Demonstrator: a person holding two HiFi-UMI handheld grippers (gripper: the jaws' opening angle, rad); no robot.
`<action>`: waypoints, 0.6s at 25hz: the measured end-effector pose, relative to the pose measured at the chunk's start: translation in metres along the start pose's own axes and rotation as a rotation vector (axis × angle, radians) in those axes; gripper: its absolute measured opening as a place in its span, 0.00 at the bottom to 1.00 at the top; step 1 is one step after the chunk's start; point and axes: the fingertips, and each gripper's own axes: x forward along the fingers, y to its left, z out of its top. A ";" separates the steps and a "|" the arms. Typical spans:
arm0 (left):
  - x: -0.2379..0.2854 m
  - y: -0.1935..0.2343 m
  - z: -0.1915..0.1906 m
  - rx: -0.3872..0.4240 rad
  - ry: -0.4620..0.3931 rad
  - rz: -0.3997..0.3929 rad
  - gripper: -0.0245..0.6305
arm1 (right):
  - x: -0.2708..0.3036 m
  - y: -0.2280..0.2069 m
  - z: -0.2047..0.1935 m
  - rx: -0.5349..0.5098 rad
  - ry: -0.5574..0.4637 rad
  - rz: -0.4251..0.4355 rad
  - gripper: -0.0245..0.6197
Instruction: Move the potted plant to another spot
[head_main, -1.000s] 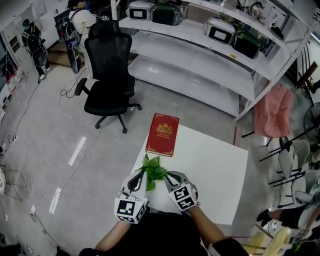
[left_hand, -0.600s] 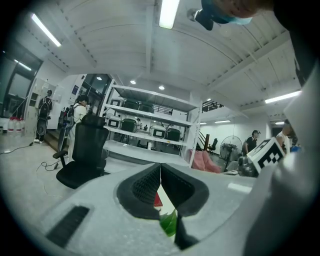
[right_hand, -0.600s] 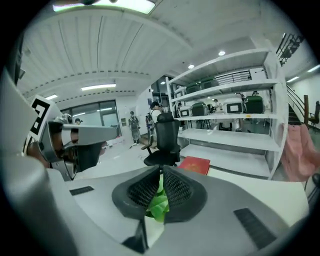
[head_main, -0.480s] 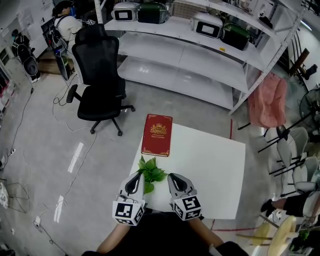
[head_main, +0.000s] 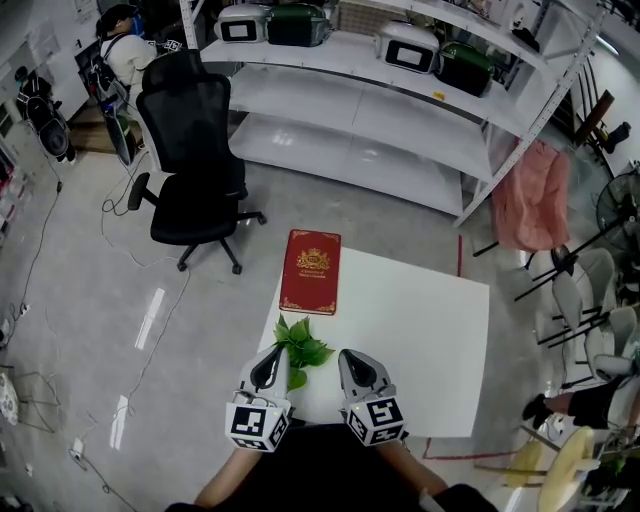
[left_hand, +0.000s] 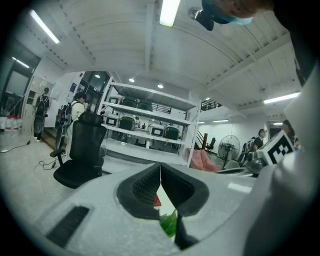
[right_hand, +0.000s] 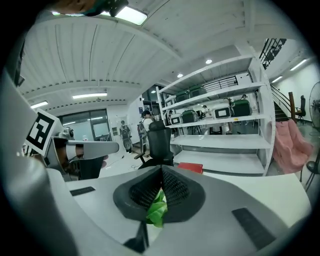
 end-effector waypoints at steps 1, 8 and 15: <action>0.001 0.000 0.000 0.003 0.000 -0.003 0.07 | 0.001 0.001 0.000 0.001 0.000 0.002 0.06; 0.005 0.001 -0.003 -0.007 0.010 -0.004 0.07 | 0.005 0.003 -0.002 0.002 0.006 0.018 0.06; 0.007 0.003 -0.002 -0.001 0.014 -0.010 0.07 | 0.008 0.003 -0.001 -0.001 0.005 0.017 0.06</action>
